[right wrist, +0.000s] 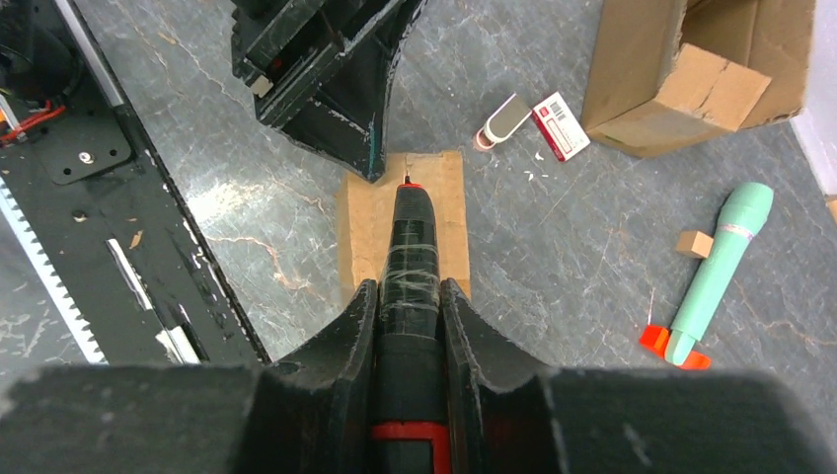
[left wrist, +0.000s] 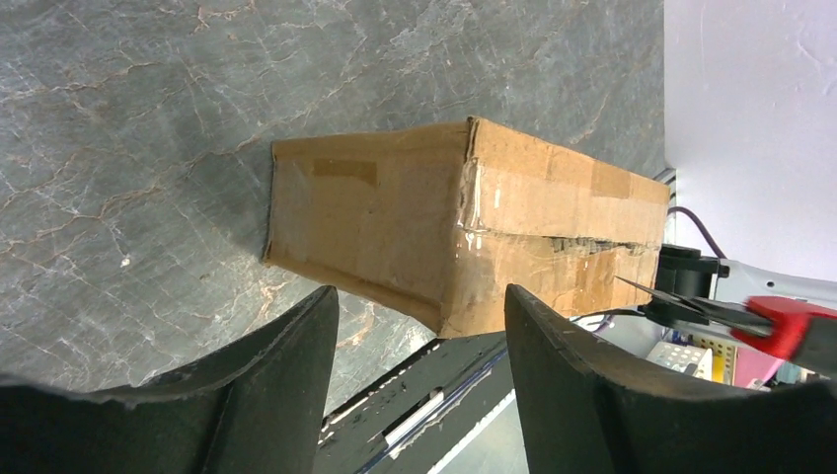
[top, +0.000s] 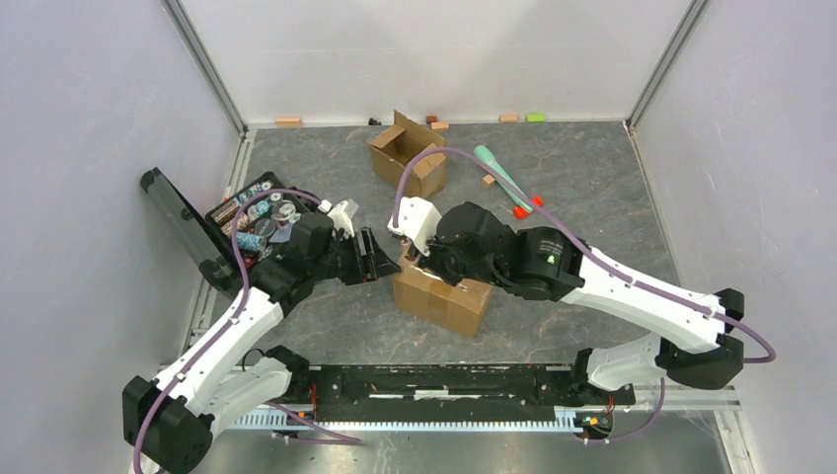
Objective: Unpack the express box
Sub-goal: Cut the express box at the center of the board.
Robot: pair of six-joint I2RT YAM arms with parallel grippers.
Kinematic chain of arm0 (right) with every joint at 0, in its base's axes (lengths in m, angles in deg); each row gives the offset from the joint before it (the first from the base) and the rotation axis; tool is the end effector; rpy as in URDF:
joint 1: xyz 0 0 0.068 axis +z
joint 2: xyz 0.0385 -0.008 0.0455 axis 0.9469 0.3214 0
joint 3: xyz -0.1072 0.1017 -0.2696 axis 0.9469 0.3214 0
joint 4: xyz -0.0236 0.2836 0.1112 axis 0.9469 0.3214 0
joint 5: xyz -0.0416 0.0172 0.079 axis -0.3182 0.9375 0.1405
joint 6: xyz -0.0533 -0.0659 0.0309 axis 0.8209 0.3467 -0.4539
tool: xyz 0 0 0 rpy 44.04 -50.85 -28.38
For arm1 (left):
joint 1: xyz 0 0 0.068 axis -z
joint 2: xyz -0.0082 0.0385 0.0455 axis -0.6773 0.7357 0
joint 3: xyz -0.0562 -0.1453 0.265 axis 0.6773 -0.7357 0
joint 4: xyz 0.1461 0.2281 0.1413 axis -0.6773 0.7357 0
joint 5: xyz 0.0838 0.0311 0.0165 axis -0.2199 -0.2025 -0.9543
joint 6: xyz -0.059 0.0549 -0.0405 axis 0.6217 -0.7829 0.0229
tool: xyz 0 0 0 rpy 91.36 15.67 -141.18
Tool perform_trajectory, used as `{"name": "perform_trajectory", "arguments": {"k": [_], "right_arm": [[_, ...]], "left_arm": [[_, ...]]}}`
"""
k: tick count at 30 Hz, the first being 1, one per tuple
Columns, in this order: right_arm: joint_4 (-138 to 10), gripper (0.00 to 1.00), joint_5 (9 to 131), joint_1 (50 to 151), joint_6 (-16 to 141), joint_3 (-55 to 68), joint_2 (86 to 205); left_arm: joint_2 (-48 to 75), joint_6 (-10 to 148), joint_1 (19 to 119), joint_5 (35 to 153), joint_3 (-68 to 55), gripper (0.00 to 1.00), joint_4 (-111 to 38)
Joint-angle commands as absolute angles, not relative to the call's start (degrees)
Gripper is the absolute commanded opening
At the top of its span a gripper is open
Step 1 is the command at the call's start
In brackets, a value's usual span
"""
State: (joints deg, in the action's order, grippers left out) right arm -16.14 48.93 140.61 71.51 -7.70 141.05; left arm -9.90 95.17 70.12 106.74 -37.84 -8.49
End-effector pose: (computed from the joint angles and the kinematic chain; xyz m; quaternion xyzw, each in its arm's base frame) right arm 0.1403 0.3179 0.4418 -0.4691 0.7486 0.1645 0.4387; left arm 0.2118 -0.1429 0.2631 -0.0004 0.8830 -0.3762 0.2807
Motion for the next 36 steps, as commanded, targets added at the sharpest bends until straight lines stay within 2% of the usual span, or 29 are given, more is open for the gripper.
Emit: {"name": "perform_trajectory", "arguments": {"k": [1,20,36], "right_arm": [[-25.03,0.00,47.73,140.86,73.48,-3.41,139.22],[-35.70,0.00,47.18,140.85,76.23,5.82,137.74],[-36.27,0.00,47.70,140.86,76.07,8.71,137.19]], "left_arm": [[-10.95,97.27,70.17,106.93,-38.95,0.68,-11.02],[-10.65,96.71,70.16,102.77,-40.22,0.64,-7.13],[-11.04,97.09,70.15,103.02,-40.56,0.63,-7.28]]}}
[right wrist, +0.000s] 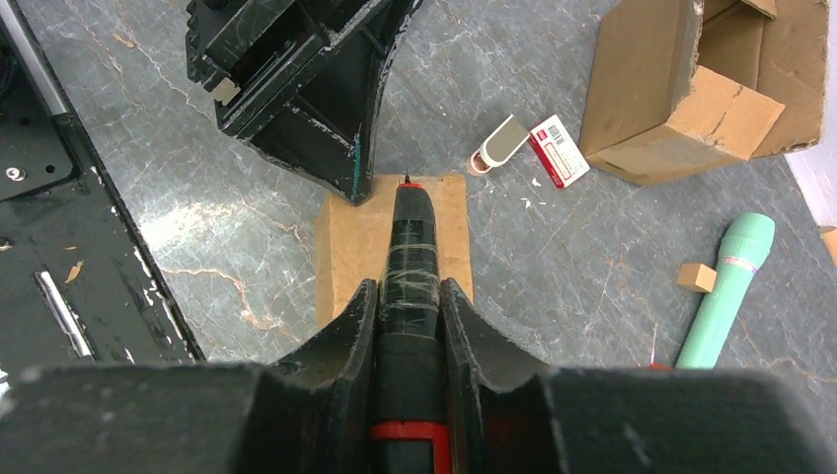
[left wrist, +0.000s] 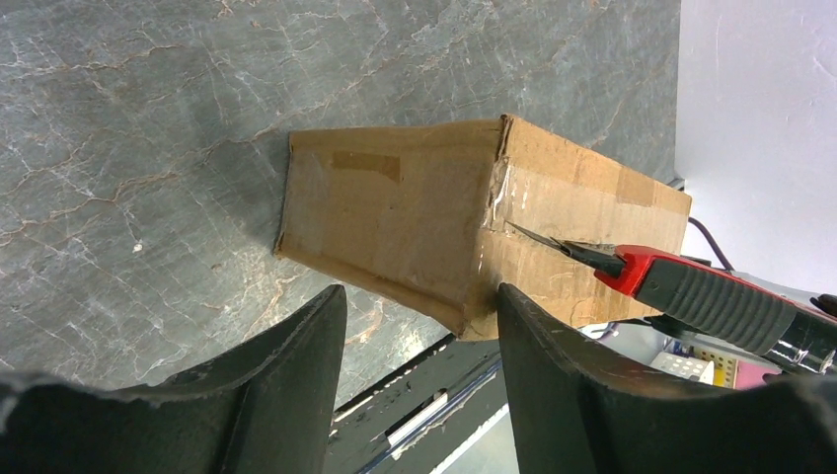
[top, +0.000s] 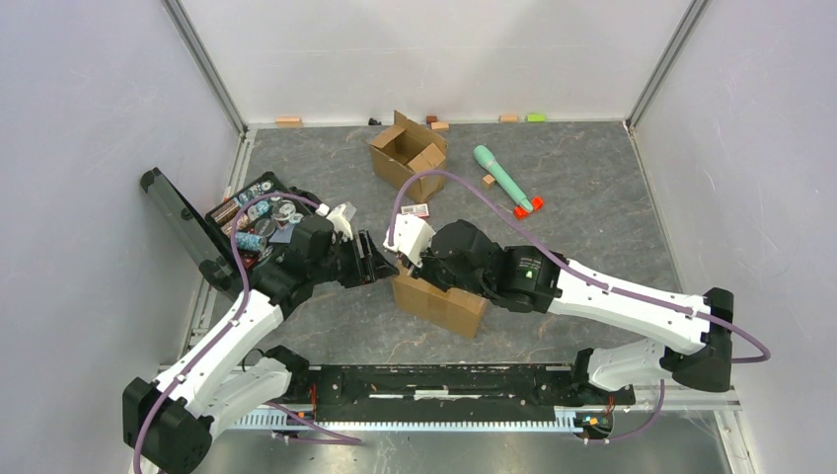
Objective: Unpack the express box
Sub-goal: Cut the express box at the center of the board.
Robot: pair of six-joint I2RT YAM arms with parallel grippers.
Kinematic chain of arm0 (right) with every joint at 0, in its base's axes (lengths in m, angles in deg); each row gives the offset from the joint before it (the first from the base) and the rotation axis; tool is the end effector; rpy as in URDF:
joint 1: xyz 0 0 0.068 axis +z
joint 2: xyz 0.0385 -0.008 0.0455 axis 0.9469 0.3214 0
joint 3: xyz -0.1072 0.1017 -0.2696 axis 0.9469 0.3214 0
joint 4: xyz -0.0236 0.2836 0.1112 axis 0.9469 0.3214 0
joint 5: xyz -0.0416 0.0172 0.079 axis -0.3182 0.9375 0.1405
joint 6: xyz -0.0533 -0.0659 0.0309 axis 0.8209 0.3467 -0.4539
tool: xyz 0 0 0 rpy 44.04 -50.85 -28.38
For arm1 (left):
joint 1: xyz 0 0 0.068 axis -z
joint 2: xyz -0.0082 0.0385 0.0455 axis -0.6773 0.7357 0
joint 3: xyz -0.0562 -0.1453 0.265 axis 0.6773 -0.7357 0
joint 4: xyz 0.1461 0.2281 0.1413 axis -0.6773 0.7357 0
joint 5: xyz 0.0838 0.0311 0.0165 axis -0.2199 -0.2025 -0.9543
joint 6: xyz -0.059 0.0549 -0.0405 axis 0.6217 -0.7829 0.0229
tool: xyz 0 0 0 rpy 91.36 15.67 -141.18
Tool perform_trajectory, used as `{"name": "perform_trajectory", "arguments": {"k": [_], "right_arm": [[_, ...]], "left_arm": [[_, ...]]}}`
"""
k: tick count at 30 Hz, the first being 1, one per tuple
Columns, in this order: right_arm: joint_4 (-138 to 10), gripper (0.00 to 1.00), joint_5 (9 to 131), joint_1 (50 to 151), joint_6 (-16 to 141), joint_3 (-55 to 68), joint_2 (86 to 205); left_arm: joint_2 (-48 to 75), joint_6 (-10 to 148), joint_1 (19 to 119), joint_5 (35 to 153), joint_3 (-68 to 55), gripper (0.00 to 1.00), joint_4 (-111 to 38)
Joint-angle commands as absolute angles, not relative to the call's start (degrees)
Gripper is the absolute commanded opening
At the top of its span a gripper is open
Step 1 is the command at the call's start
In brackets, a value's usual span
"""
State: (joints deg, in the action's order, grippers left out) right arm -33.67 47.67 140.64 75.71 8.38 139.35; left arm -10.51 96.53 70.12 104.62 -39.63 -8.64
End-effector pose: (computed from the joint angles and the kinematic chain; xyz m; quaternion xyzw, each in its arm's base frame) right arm 0.1481 0.3343 0.3758 -0.4814 0.7247 0.1539 0.4685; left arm 0.2101 -0.1389 0.2523 -0.0210 0.8887 -0.3629 0.2794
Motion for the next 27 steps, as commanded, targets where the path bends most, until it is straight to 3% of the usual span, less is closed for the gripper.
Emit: {"name": "perform_trajectory", "arguments": {"k": [1,27], "right_arm": [[-36.45,0.00,47.97,140.85,76.06,8.65,137.10],[-35.84,0.00,48.87,140.86,75.45,8.84,137.84]], "left_arm": [[-11.01,97.11,70.19,103.02,-40.56,0.63,-7.29],[-10.95,97.51,70.15,103.63,-41.10,0.62,-8.07]]}}
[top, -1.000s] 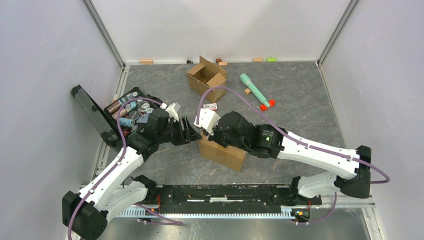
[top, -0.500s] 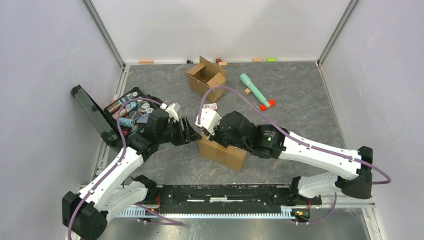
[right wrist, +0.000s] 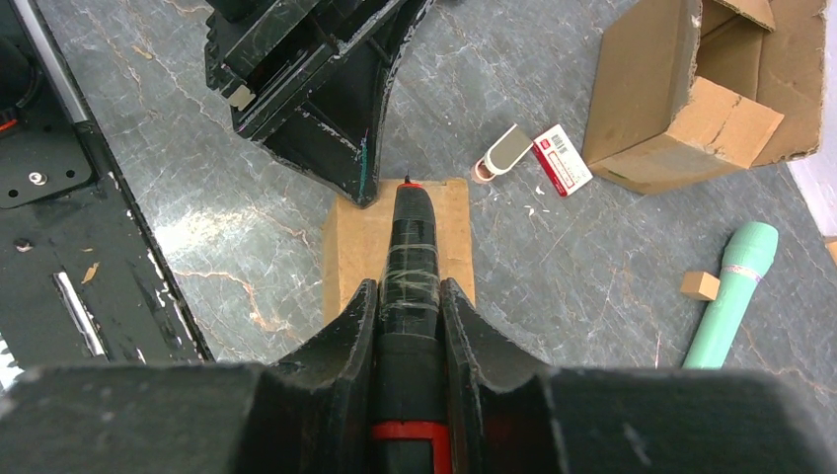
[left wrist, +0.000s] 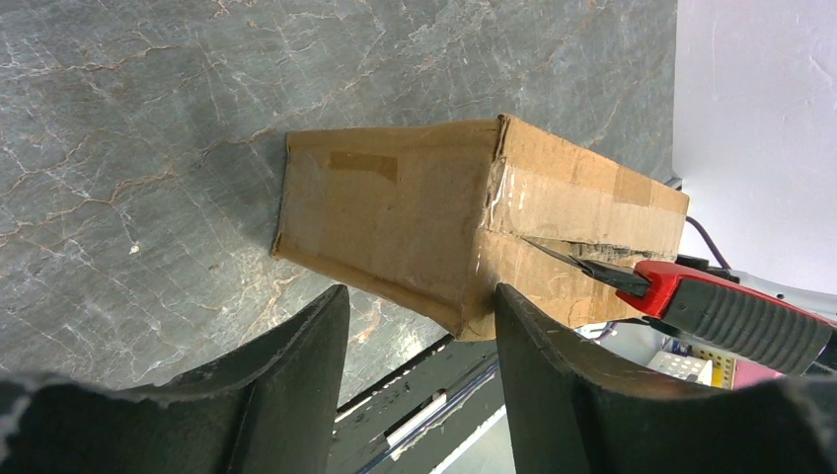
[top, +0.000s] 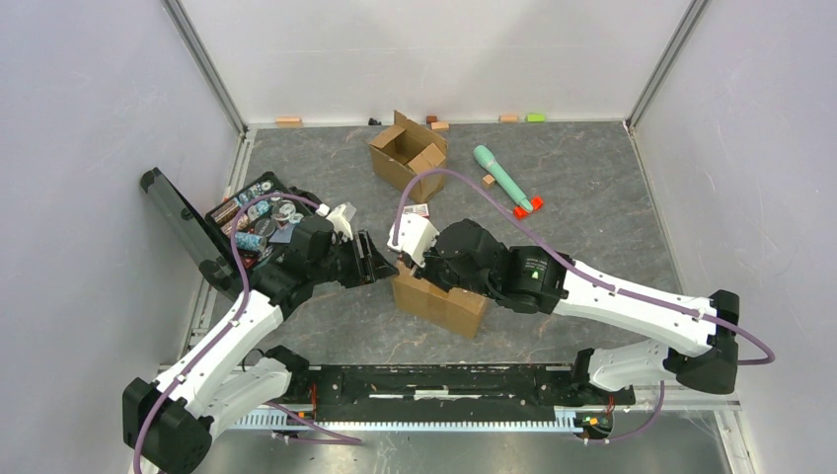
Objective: Unpack the express box
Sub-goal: Cut the express box at the center of the board.
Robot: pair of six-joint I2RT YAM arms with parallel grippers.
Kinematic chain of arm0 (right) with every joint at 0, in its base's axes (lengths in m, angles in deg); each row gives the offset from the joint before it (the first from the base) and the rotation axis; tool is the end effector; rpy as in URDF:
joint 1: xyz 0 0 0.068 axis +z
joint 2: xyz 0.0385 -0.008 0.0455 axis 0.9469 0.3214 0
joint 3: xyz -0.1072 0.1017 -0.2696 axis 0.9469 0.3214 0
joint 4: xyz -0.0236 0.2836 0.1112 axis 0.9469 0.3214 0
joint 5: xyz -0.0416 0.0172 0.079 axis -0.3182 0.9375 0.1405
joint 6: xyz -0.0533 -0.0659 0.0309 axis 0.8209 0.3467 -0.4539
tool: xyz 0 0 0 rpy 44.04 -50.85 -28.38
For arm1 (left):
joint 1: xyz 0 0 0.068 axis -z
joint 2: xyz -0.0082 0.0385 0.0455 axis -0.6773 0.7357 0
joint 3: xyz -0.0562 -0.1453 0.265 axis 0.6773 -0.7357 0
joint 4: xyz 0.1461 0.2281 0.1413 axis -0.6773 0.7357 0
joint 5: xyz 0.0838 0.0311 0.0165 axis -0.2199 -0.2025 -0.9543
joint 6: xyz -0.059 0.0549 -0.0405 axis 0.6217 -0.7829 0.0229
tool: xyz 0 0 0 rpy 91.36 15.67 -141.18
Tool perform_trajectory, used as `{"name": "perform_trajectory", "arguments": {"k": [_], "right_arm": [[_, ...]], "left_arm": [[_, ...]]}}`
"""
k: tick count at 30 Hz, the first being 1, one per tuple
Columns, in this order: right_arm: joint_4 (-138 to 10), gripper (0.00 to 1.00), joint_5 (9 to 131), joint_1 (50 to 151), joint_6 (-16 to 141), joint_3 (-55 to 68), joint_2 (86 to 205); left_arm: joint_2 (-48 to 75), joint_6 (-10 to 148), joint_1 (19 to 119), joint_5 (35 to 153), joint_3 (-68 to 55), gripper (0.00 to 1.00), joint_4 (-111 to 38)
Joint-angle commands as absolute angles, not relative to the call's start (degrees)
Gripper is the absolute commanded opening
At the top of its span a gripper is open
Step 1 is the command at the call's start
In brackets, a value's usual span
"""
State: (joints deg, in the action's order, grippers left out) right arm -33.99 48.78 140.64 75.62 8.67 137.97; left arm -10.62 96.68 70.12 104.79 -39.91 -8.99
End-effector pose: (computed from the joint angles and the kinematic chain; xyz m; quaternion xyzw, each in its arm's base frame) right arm 0.1446 0.3294 0.3824 -0.4804 0.7191 0.1680 0.4731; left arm 0.2098 -0.1390 0.2515 -0.0212 0.8879 -0.3650 0.2793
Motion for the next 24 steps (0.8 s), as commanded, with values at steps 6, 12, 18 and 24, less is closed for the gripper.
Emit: {"name": "perform_trajectory", "arguments": {"k": [6,12,18,24], "right_arm": [[-34.54,0.00,48.48,140.86,75.35,9.40,138.58],[-33.35,0.00,47.93,140.86,75.23,9.94,138.66],[-31.94,0.00,47.46,140.81,75.10,9.89,139.16],[-30.84,0.00,46.75,140.75,73.98,9.07,141.17]], "left_arm": [[-11.02,97.62,70.17,103.63,-41.23,0.61,-8.25],[-11.24,97.63,70.15,103.46,-41.34,0.61,-8.15],[-11.19,97.63,70.15,103.26,-41.19,0.61,-8.02],[-11.00,97.79,70.15,103.28,-41.09,0.61,-8.41]]}}
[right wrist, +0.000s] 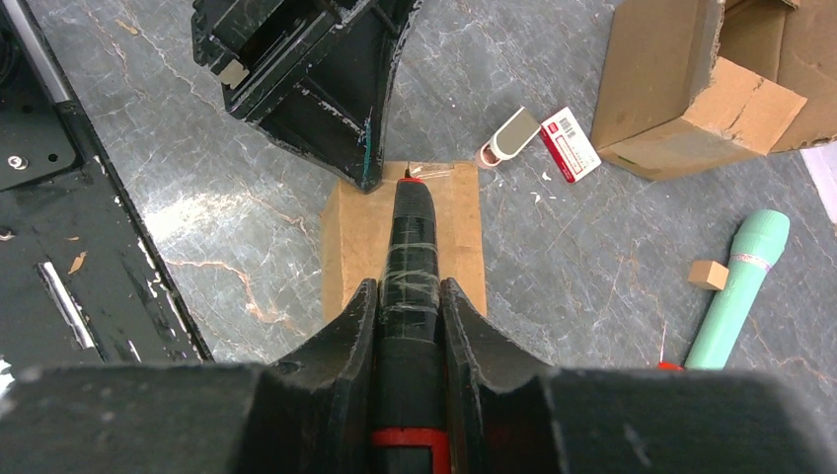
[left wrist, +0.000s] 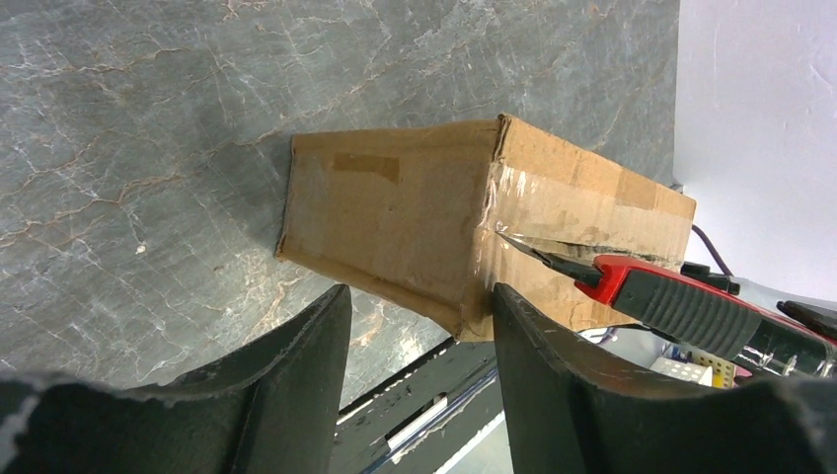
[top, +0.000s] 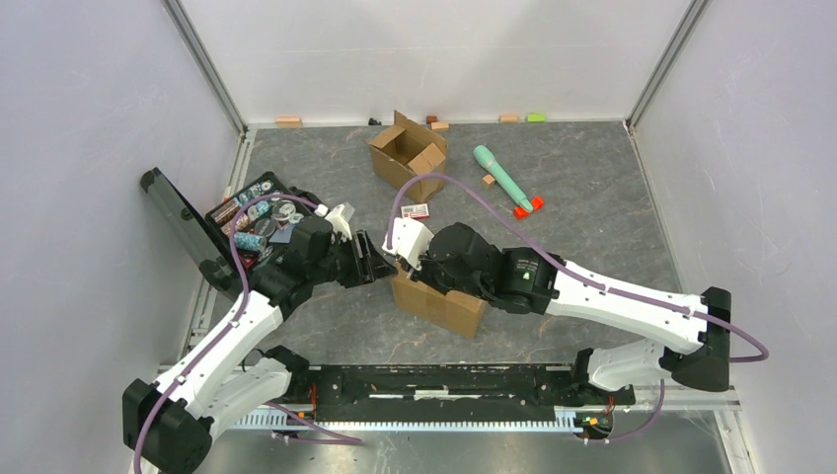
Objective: Unpack the express box
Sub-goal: Cut the express box at the center of the board.
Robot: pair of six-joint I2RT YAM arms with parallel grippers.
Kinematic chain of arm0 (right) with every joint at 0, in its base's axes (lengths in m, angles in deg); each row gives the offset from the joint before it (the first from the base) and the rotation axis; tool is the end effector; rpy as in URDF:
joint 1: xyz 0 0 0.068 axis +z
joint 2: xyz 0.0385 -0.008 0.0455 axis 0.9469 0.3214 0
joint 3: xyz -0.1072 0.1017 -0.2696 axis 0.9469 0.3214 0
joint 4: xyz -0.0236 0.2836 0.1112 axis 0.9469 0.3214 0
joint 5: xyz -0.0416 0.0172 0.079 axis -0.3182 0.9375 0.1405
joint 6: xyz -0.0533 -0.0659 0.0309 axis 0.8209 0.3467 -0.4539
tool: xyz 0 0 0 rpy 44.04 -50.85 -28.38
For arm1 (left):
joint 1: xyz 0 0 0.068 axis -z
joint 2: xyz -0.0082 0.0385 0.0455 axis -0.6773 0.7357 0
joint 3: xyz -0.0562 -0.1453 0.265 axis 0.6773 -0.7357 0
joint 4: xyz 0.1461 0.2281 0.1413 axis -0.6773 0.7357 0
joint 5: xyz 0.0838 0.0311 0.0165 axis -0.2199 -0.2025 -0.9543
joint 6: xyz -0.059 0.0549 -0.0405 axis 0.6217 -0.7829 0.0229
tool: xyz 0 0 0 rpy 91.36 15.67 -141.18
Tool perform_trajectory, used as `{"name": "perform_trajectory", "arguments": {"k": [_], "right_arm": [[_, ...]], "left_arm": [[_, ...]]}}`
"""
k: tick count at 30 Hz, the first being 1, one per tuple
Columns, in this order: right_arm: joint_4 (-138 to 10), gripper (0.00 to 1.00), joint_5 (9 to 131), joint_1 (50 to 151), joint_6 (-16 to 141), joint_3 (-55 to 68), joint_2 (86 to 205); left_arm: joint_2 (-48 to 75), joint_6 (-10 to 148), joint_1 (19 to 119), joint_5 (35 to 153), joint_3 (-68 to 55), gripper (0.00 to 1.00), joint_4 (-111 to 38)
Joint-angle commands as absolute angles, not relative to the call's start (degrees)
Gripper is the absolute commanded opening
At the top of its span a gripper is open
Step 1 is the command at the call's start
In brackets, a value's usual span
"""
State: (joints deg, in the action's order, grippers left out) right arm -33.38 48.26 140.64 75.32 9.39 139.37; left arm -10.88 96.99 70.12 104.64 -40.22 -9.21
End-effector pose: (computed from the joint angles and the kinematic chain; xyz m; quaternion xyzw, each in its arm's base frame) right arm 0.1471 0.3339 0.3675 -0.4855 0.7288 0.1536 0.4577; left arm 0.2092 -0.1384 0.2507 -0.0239 0.8873 -0.3654 0.2802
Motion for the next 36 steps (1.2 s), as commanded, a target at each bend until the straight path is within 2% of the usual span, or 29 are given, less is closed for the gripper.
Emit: {"name": "perform_trajectory", "arguments": {"k": [1,9,16,36], "right_arm": [[-30.69,0.00,46.42,140.77,73.75,9.10,141.25],[-29.16,0.00,45.26,140.60,71.54,9.05,141.36],[-25.24,0.00,44.61,140.33,71.42,8.26,139.07],[-20.84,0.00,46.50,139.09,68.12,10.12,133.80]], "left_arm": [[-10.81,97.84,70.16,103.28,-40.94,0.61,-8.51],[-8.42,97.25,70.15,102.84,-39.83,0.60,-9.49],[-5.27,97.08,70.19,97.85,-37.56,0.55,-6.75],[-7.05,99.87,70.15,93.51,-35.74,0.52,-5.65]]}}
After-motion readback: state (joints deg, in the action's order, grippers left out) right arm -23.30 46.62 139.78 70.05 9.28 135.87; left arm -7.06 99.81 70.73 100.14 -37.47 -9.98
